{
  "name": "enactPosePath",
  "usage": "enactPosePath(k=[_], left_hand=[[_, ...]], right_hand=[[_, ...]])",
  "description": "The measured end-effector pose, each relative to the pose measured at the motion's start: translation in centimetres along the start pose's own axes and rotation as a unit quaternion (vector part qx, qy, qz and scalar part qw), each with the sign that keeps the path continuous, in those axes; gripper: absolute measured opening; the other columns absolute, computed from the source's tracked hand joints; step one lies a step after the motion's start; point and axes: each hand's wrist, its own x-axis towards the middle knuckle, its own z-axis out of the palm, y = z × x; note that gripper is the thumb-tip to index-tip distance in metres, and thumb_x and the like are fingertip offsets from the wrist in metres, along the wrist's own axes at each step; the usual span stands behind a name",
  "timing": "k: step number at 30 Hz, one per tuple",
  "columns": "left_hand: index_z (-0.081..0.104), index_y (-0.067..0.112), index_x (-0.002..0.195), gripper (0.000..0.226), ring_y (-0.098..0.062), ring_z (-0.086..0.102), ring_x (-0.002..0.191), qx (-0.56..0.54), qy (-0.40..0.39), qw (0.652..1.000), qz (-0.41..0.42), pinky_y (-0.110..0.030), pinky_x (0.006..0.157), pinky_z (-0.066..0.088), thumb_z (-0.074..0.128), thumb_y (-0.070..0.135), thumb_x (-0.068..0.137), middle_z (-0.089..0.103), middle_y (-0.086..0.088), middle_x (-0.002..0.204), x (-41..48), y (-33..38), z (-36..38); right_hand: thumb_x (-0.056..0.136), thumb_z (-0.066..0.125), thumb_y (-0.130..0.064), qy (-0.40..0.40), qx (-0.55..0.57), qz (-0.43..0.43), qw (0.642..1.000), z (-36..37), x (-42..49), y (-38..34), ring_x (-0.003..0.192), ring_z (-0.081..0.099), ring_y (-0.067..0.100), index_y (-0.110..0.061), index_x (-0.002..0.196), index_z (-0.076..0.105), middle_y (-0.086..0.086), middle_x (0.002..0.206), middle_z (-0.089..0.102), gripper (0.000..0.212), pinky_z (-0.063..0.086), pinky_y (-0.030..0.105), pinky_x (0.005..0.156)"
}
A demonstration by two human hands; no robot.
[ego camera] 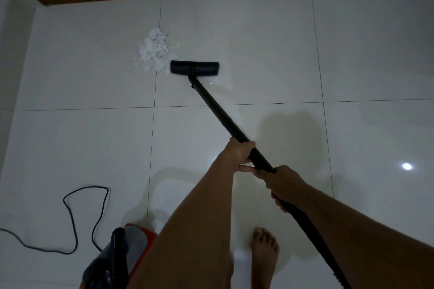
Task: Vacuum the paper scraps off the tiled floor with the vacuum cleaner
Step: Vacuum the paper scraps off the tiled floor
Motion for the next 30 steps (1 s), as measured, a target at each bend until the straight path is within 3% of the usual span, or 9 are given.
enactPosePath(k=[4,15,23,27,30], left_hand=[[0.042,0.014,0.138,0.048,-0.021,0.066,0.094,0.0,0.001,1.0,-0.001,-0.05,0.077,0.062,0.064,0.022,0.096,0.062,-0.008,0.107,-0.7,-0.2,-0.1],[0.041,0.014,0.139,0.049,-0.023,0.066,0.101,-0.047,0.0,0.999,-0.025,-0.049,0.078,0.062,0.063,0.023,0.096,0.061,-0.01,0.119,-5.9,-5.5,-1.3],[0.047,0.011,0.132,0.038,-0.022,0.065,0.096,-0.081,0.023,0.996,-0.002,-0.051,0.082,0.06,0.061,0.02,0.097,0.061,-0.006,0.103,-6.7,-4.7,-6.7],[0.048,0.011,0.132,0.038,-0.026,0.064,0.106,-0.083,0.021,0.996,-0.002,-0.05,0.08,0.061,0.062,0.02,0.097,0.06,-0.007,0.107,-6.0,-3.4,-9.1],[0.048,0.011,0.133,0.04,-0.024,0.065,0.1,-0.079,0.018,0.997,0.003,-0.049,0.08,0.061,0.062,0.02,0.097,0.061,-0.007,0.107,-5.1,-2.2,-10.7]], right_hand=[[0.091,0.066,-0.049,0.002,0.0,-0.005,1.0,0.1,-0.9,0.0,0.037,0.049,0.019,-0.006,0.082,0.057,0.007,0.056,0.055,0.045,0.045,0.024,0.042],[0.093,0.064,-0.051,-0.018,-0.085,-0.021,0.996,2.6,-5.4,3.2,0.038,0.05,0.01,-0.017,0.075,0.051,0.0,0.058,0.056,0.04,0.044,0.025,0.047],[0.093,0.065,-0.049,-0.038,-0.086,-0.043,0.995,5.5,-6.1,-1.2,0.036,0.05,0.014,-0.012,0.076,0.055,0.001,0.052,0.055,0.042,0.046,0.025,0.046],[0.092,0.065,-0.052,-0.032,-0.085,-0.035,0.995,6.8,-5.5,-3.7,0.038,0.05,0.017,-0.01,0.078,0.055,0.005,0.056,0.056,0.045,0.047,0.026,0.046],[0.09,0.065,-0.054,-0.024,-0.082,-0.022,0.996,7.8,-4.8,-5.6,0.039,0.049,0.019,-0.009,0.079,0.055,0.005,0.055,0.056,0.047,0.046,0.026,0.047]])
